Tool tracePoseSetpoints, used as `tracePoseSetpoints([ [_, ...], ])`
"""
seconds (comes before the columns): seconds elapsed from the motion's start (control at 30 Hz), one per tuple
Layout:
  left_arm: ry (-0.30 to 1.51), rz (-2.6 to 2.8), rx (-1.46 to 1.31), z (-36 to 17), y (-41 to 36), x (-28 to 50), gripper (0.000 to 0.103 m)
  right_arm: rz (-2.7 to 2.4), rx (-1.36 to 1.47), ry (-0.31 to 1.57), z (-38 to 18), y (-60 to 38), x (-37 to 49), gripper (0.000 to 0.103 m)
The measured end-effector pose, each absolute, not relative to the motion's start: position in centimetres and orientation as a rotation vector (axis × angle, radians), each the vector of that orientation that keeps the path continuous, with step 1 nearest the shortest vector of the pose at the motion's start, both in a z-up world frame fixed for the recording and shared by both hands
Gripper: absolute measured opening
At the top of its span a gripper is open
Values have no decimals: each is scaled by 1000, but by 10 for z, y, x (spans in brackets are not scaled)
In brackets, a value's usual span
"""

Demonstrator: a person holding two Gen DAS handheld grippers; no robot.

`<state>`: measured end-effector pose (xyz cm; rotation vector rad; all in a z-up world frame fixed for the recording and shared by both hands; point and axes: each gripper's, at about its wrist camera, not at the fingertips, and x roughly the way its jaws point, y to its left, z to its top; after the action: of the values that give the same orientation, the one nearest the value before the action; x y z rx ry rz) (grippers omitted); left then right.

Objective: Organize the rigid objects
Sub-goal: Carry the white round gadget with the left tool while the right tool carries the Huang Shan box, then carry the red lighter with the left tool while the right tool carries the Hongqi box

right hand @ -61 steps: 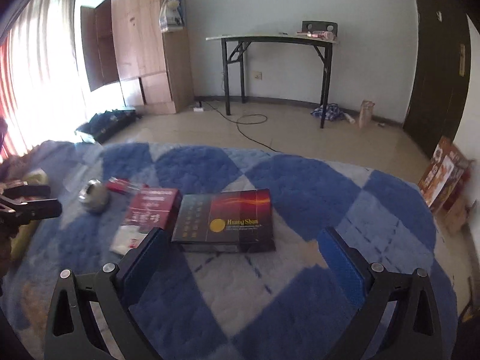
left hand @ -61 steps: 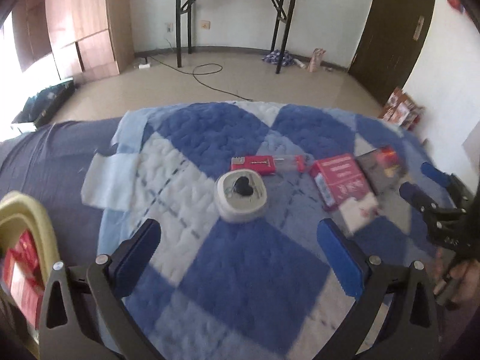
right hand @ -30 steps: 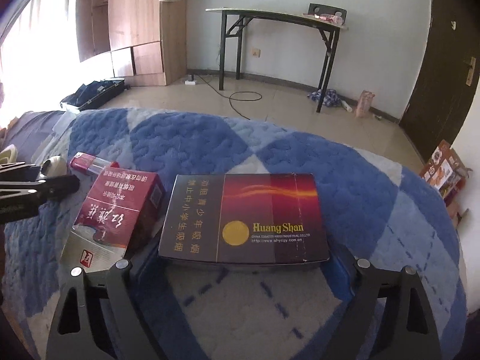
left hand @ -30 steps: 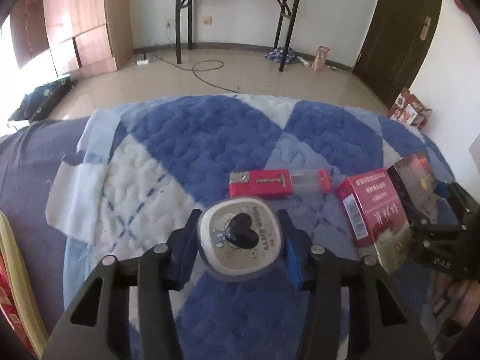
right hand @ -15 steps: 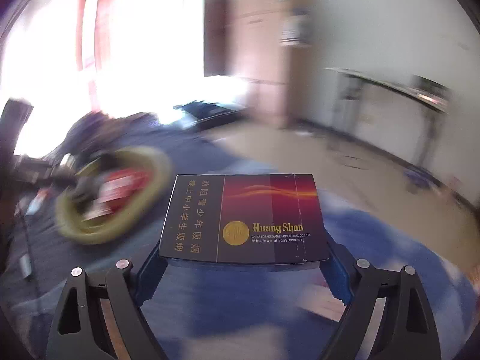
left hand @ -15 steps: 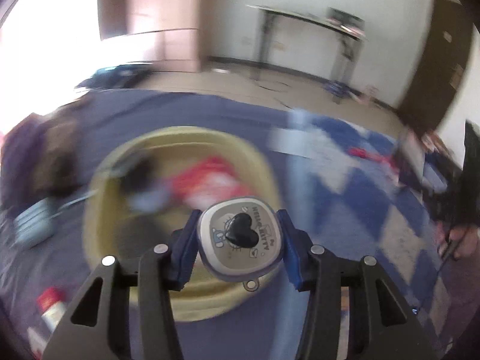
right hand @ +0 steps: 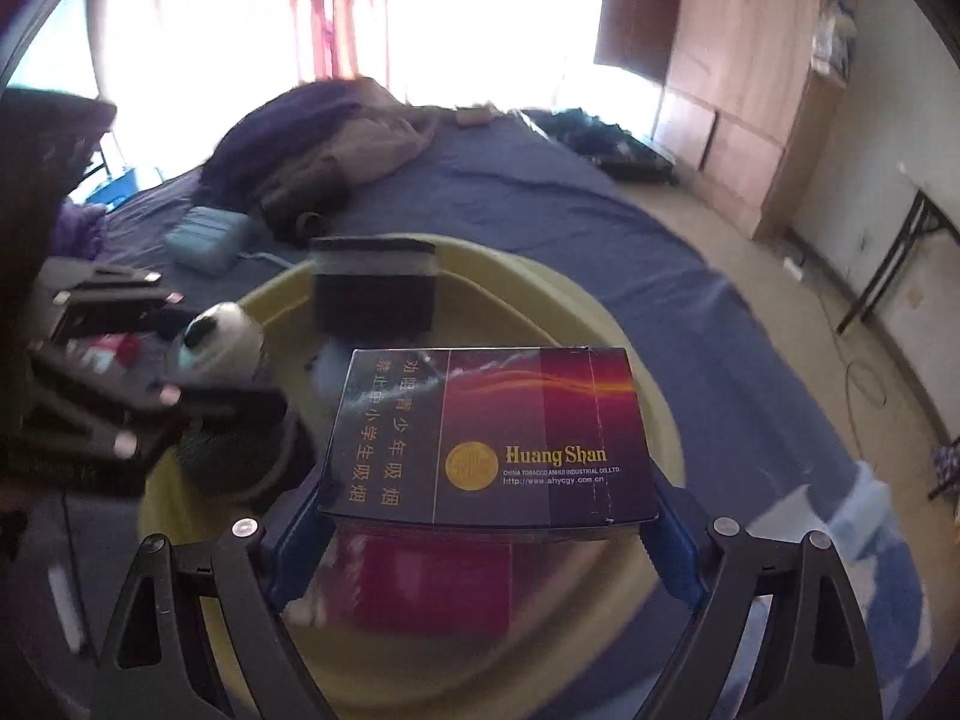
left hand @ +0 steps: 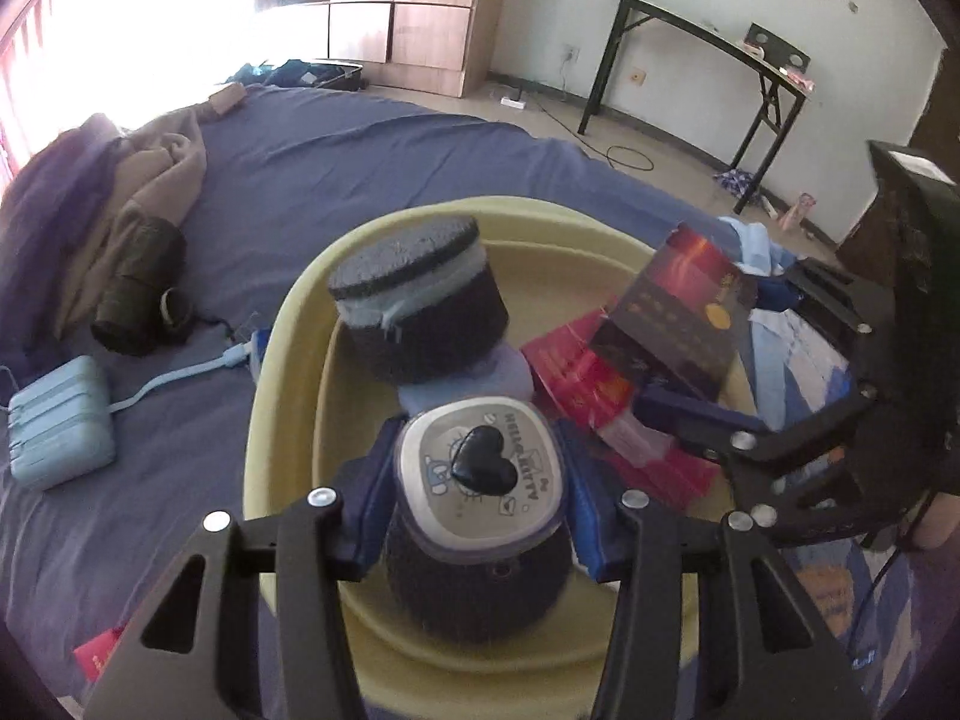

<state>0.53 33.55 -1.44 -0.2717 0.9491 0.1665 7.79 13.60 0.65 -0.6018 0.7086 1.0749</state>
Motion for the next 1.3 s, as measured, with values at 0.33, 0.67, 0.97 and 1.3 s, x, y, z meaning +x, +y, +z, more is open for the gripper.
tracePoseSetpoints([
  [0.33,922,213,-291,-16,342,12,79,1049,-496,847,-7,164,130,98],
  [0.67,761,75,-330,51,291,-31,103,944,-339,716,36,50,120,103],
  [0.97,917,-159,-294,47,155,53,103,543,-148,621,58,-197,132,103],
  [1.3,1005,-221,-141,7,40,156,103,464,-66,757,-11,-251,154,103],
])
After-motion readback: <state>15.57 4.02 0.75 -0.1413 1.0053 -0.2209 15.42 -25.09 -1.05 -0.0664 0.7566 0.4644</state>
